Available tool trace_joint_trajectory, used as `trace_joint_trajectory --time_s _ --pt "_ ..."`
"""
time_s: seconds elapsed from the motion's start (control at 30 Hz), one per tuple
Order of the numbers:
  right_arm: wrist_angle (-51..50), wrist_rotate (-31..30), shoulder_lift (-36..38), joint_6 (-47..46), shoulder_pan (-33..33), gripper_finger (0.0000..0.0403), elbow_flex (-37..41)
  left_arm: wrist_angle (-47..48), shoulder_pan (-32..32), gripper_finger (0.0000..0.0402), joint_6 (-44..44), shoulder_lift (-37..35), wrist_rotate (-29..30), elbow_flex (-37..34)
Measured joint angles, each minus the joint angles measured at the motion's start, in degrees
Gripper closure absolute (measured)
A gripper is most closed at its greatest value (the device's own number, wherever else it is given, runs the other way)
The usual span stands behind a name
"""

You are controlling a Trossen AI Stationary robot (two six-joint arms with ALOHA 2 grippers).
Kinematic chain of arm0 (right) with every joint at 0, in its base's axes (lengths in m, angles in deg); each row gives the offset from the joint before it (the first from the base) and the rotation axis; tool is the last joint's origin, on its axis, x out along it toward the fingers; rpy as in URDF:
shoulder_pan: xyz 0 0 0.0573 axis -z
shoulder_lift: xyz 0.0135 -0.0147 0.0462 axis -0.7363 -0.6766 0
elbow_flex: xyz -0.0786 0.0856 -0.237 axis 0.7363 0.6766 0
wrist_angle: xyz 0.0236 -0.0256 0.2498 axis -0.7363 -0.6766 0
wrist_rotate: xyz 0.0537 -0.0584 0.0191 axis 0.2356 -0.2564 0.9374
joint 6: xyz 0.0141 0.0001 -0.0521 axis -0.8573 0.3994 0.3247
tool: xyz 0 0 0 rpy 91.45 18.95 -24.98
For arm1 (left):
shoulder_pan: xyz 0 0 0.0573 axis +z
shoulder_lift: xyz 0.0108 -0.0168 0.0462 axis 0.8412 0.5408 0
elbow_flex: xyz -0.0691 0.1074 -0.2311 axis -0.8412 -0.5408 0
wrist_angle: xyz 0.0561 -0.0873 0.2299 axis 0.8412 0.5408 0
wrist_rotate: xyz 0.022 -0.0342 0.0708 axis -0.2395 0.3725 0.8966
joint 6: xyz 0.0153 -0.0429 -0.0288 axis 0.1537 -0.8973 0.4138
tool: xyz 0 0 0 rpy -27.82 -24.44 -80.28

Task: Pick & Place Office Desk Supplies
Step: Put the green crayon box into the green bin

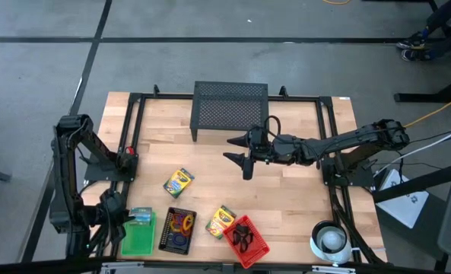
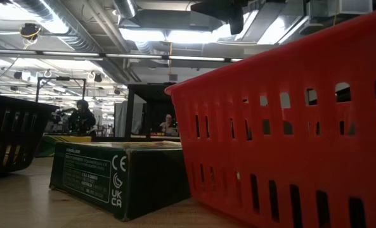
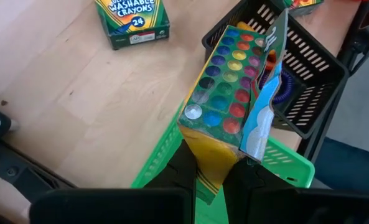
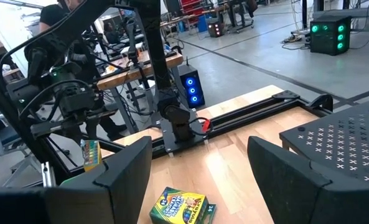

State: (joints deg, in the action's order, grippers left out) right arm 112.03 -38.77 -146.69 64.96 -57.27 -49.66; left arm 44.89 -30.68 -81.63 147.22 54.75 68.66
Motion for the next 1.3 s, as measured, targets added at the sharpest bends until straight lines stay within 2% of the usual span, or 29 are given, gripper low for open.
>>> trace_joint_trajectory --time_s 0.23,0.5,0.67,0.9,1.03,1.2,1.3 --pt "-0.19 0.02 0.00 0.02 -0.17 0.0135 0.00 1.28 0.30 0.0368 -0.02 -1.11 -0.25 -0.07" --pt "-0.26 0.09 0.00 0.07 -0.13 0.0135 0.02 9.18 1.36 0.0368 0.38 -8.16 3.64 -0.55" --pt "-0.91 0.00 0.00 0.24 -0.10 0.0135 0.02 10.38 2.12 0.0368 1.58 -11.70 1.76 -0.27" --pt "-1.07 -0.88 0.00 -0.01 0.00 0.0135 0.02 10.73 5.73 0.0368 8.53 -18.66 -1.16 -0.38" --pt "-1.07 -1.13 0.00 -0.31 0.05 0.0135 0.02 7.79 10.18 0.0368 14.42 -21.38 -7.87 -0.31" --pt "-1.05 -1.57 0.00 -0.46 0.05 0.0135 0.02 -1.95 16.76 0.0368 24.40 -22.40 -14.98 -0.31" --pt "-1.06 -2.66 0.00 -0.48 0.05 0.0135 0.01 -4.60 20.00 0.0368 26.68 -22.05 -18.68 -0.31"
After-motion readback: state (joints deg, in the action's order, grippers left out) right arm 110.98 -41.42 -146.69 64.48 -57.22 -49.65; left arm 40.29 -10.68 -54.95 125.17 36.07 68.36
